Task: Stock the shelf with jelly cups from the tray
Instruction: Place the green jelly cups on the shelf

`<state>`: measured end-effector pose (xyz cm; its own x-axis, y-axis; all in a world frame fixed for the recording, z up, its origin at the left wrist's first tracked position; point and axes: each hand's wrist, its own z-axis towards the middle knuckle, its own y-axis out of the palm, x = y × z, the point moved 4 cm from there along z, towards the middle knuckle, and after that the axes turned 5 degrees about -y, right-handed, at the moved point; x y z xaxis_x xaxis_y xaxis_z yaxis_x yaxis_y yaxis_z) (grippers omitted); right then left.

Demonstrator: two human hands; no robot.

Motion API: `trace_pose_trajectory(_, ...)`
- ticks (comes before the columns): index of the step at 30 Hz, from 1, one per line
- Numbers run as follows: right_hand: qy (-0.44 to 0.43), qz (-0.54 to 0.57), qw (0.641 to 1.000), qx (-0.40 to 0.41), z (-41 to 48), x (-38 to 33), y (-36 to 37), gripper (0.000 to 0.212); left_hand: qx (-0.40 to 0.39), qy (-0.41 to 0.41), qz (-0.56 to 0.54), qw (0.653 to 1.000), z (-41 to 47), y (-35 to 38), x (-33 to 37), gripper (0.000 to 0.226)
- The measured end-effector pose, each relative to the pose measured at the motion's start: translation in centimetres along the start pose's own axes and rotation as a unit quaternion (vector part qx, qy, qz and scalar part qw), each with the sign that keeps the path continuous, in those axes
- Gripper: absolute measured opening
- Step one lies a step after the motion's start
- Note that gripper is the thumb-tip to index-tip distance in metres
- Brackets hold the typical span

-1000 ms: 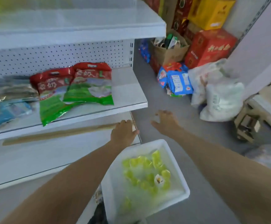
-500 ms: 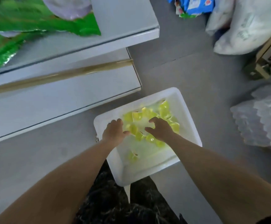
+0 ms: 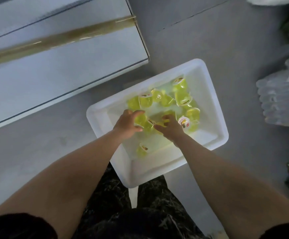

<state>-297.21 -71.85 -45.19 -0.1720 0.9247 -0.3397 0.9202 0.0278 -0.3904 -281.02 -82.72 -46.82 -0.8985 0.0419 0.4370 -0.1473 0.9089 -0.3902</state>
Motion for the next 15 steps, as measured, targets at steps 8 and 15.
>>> trace_pose_trajectory(8, -0.011, 0.039, 0.999, -0.032, 0.1, 0.7, 1.1, 0.052, 0.046, 0.030, 0.007, 0.998, 0.7, 0.4, 0.0, 0.064)
trace_pose_trajectory(15, 0.016, 0.057, 0.998, -0.018, 0.4, 1.3, 0.9, 0.062, 0.055, 0.025, 0.006, 0.998, 0.2, 0.8, -0.7, 0.063)
